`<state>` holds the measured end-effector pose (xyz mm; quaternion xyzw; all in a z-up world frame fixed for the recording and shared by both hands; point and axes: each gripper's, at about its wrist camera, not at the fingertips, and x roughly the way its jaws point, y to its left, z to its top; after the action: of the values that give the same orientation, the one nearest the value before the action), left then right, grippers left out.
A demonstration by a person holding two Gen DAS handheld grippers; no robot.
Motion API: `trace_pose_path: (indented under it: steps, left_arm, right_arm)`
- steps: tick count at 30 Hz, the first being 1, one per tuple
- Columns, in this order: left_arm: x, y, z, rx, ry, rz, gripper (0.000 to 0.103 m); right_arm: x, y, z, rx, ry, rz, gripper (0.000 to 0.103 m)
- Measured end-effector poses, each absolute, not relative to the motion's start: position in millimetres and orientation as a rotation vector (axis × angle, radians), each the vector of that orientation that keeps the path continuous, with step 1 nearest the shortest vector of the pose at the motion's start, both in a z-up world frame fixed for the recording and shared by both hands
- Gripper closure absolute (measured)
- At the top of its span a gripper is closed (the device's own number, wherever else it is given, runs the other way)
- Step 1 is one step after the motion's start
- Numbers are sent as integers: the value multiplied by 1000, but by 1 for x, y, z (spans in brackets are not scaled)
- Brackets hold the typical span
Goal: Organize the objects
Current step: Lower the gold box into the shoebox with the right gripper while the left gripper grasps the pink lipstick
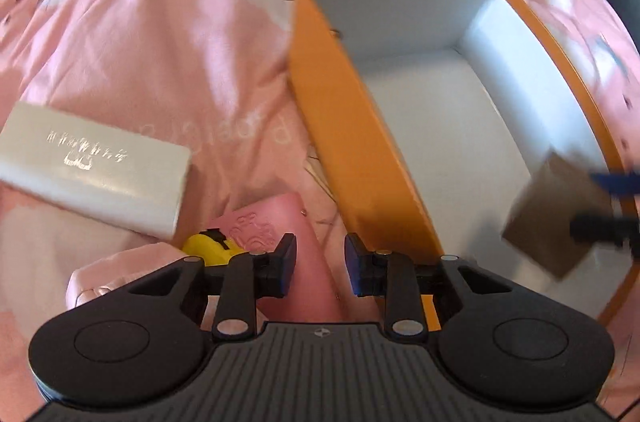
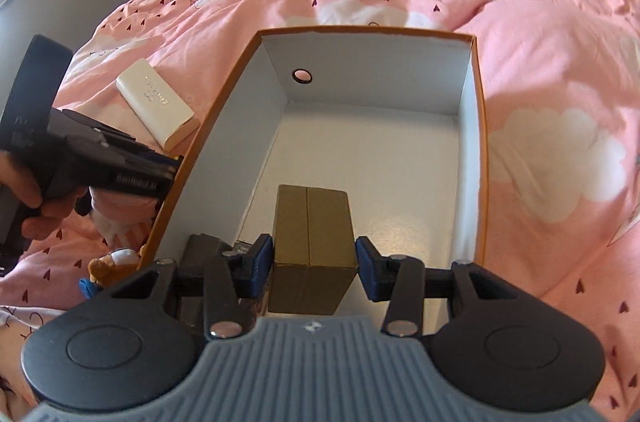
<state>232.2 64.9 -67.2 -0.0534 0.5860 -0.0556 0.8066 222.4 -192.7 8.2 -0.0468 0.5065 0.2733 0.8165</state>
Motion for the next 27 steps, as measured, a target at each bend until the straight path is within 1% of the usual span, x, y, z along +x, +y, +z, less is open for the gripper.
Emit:
trace_pose_path:
  steps: [2,5,7,8,13,17,19,21,23,27]
  left_arm:
    - [235,80,-76,-183,1260,-49,54]
    - [234,101,-91,-351,1274,-76,53]
    - [233,105,-97,-362,1249,-49,52]
    - [232,103,-100,-319,1244,-34,50]
    - [219,83,-108,-89,1244,-43,50]
    - [214,80,-112,-59,1236,-15,50]
    - [208,73,-115,14,1219,-11,50]
    - [201,66,-119,121,1192,-36,48]
    - [195,62,-121,198,1170,-47,43]
    - [189,55,-128,281,1154,-50,43]
  right_arm:
    - [227,-194,5,-77,1087,590,56]
    - [231,-197,1,-40,1094,597,56]
    - [232,-199,-1,-32,1098,591,56]
    - [231,-200,-3,-27,1098,588,56]
    - [228,-201,-14,-10,1123,581,56]
    - [229,-203,-19,-13,1147,559,56]
    - [231,-208,-22,11,1174,540,56]
    - [235,-213,-23,54,1202,532,56]
    - [236,-214,-23,64,1212,533,56]
    - [232,-208,-26,33,1221,533,56]
